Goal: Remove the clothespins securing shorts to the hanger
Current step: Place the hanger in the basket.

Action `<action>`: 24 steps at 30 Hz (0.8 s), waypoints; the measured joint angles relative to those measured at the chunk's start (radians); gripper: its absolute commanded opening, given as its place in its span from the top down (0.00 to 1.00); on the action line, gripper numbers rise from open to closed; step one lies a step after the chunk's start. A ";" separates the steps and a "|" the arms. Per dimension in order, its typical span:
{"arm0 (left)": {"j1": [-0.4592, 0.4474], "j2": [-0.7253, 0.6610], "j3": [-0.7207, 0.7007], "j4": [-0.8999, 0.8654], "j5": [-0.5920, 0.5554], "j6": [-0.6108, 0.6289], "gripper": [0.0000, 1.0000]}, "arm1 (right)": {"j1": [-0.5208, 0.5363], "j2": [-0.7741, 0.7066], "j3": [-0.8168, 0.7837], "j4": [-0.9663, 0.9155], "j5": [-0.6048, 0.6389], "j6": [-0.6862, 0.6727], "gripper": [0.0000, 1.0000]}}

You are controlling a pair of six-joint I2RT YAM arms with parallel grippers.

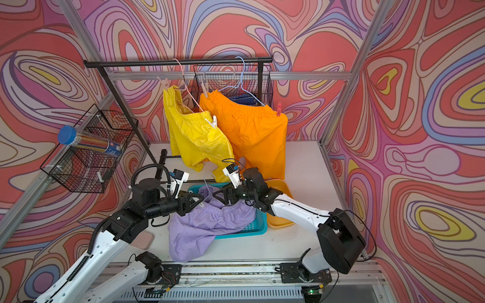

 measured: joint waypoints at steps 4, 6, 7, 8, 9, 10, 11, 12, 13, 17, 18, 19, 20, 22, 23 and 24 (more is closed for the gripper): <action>-0.004 0.014 0.002 0.005 -0.004 0.000 1.00 | 0.000 -0.022 0.002 -0.032 -0.002 -0.005 0.22; -0.013 0.029 0.006 0.007 -0.006 0.001 1.00 | 0.000 -0.036 0.006 -0.060 0.017 -0.016 0.22; -0.020 0.040 0.010 0.008 -0.010 0.002 1.00 | 0.000 -0.044 0.010 -0.078 0.031 -0.023 0.22; -0.031 0.052 0.016 0.008 -0.014 0.004 1.00 | -0.001 -0.052 0.011 -0.091 0.047 -0.028 0.22; -0.047 0.069 0.026 0.008 -0.018 0.007 1.00 | -0.002 -0.063 0.011 -0.105 0.066 -0.034 0.22; -0.069 0.090 0.040 0.008 -0.022 0.014 1.00 | -0.006 -0.076 0.011 -0.123 0.090 -0.039 0.22; -0.091 0.109 0.056 0.006 -0.029 0.019 1.00 | -0.010 -0.090 0.011 -0.140 0.117 -0.040 0.22; -0.124 0.140 0.079 0.005 -0.039 0.029 1.00 | -0.016 -0.111 0.010 -0.159 0.155 -0.043 0.21; -0.161 0.169 0.103 0.002 -0.056 0.041 1.00 | -0.024 -0.139 0.004 -0.170 0.200 -0.048 0.20; -0.272 0.276 0.178 0.012 -0.093 0.069 1.00 | -0.051 -0.304 -0.052 -0.217 0.381 -0.078 0.15; -0.288 0.303 0.190 0.018 -0.097 0.071 1.00 | -0.057 -0.346 -0.056 -0.238 0.427 -0.089 0.15; -0.299 0.332 0.199 0.028 -0.101 0.072 1.00 | -0.064 -0.381 -0.056 -0.257 0.473 -0.098 0.15; -0.308 0.359 0.207 0.038 -0.105 0.072 1.00 | -0.068 -0.404 -0.055 -0.271 0.507 -0.107 0.15; -0.325 0.425 0.229 0.061 -0.112 0.072 1.00 | -0.077 -0.452 -0.050 -0.317 0.608 -0.119 0.14; -0.331 0.453 0.242 0.067 -0.114 0.072 1.00 | -0.080 -0.471 -0.050 -0.338 0.652 -0.124 0.14; -0.339 0.489 0.262 0.075 -0.115 0.072 1.00 | -0.080 -0.492 -0.050 -0.363 0.697 -0.127 0.14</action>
